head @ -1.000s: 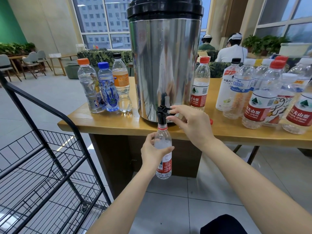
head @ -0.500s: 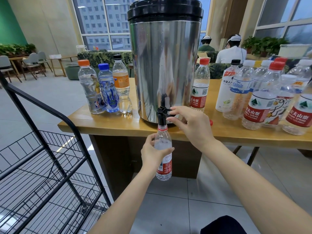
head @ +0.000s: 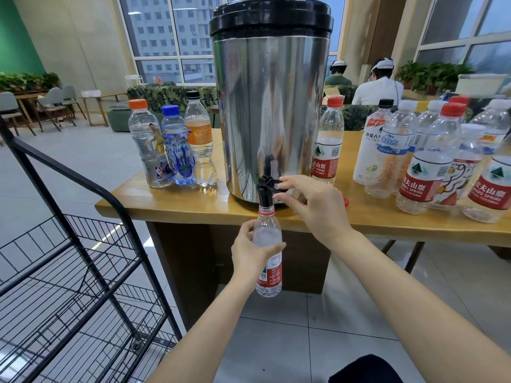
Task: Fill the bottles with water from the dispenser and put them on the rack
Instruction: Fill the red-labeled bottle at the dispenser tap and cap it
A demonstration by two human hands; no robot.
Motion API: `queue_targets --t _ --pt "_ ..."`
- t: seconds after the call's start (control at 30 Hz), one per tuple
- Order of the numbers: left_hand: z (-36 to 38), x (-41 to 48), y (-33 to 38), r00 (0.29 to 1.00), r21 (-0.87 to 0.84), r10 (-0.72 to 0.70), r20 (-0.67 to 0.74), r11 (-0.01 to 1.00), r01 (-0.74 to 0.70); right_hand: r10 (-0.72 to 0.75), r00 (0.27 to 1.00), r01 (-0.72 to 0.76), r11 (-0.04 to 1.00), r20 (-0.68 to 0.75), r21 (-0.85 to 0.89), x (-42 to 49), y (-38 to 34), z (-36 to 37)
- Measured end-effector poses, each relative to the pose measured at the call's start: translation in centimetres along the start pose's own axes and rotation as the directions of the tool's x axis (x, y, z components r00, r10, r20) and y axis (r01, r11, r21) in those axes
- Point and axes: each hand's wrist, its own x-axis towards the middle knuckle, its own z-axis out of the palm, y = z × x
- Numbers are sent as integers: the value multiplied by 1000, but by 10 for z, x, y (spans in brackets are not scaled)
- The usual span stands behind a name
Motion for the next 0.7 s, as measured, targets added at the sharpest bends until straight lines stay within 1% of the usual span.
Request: queue_targets --t 0.7 --pt "1 2 -2 1000 -10 2 1 1000 -2 -32 999 32 999 -1 31 0 1 -4"
